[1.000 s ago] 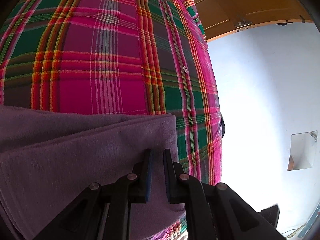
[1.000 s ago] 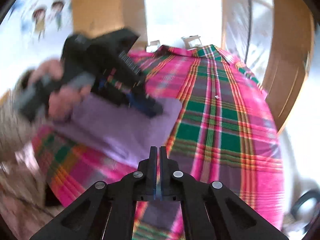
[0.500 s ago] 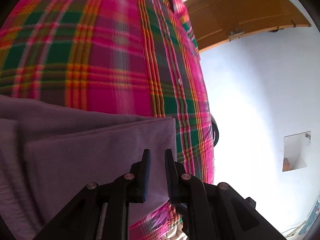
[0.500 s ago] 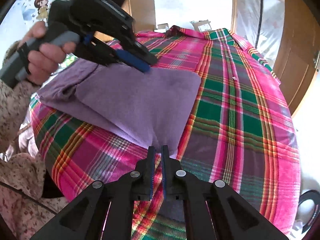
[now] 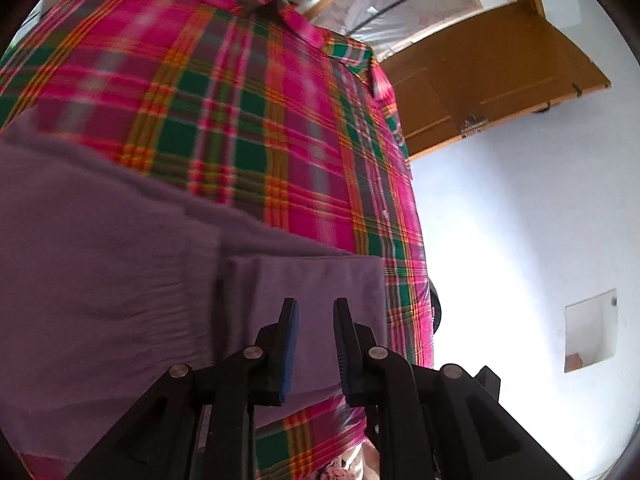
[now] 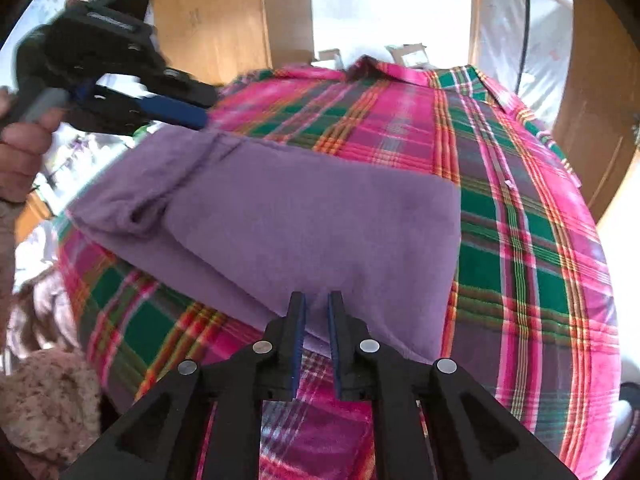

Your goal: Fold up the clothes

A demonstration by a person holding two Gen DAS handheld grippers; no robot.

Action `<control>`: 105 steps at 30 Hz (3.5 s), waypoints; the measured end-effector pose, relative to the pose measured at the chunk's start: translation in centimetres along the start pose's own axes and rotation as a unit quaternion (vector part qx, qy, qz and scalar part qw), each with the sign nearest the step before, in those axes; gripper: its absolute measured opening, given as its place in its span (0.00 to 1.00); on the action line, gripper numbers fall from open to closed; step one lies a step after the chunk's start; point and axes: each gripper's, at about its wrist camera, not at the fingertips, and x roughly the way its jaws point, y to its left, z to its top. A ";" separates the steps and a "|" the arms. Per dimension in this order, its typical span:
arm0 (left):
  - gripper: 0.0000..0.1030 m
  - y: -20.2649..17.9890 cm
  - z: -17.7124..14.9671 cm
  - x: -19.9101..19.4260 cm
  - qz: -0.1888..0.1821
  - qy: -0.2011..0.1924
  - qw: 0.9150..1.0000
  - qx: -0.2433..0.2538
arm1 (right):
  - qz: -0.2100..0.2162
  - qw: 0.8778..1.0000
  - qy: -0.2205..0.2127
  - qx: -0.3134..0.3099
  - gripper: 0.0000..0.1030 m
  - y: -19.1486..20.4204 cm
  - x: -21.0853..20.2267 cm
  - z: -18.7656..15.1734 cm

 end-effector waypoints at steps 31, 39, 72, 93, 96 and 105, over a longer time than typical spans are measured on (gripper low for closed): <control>0.19 12.4 -1.2 -9.1 0.007 -0.094 0.991 -0.096 | 0.033 0.999 0.018 -0.011 0.24 8.7 5.1 4.9; 0.19 14.2 -1.6 -9.8 0.004 -0.097 0.990 -0.103 | 0.009 1.000 0.006 0.001 0.24 9.4 4.0 5.2; 0.30 22.2 -4.9 -14.5 -0.015 -0.116 0.984 -0.137 | 0.092 0.988 -0.044 -0.118 0.25 23.3 4.5 7.7; 0.35 22.7 0.0 -11.5 -0.012 -0.049 0.992 -0.112 | 0.098 0.979 -0.012 -0.179 0.58 30.9 8.8 6.2; 0.35 22.5 0.8 -11.2 -0.015 -0.045 0.993 -0.108 | 0.080 0.979 -0.018 -0.187 0.58 31.3 8.9 5.9; 0.35 22.4 3.5 -10.3 -0.024 -0.032 0.993 -0.109 | 0.072 0.983 -0.021 -0.170 0.51 31.0 8.8 5.7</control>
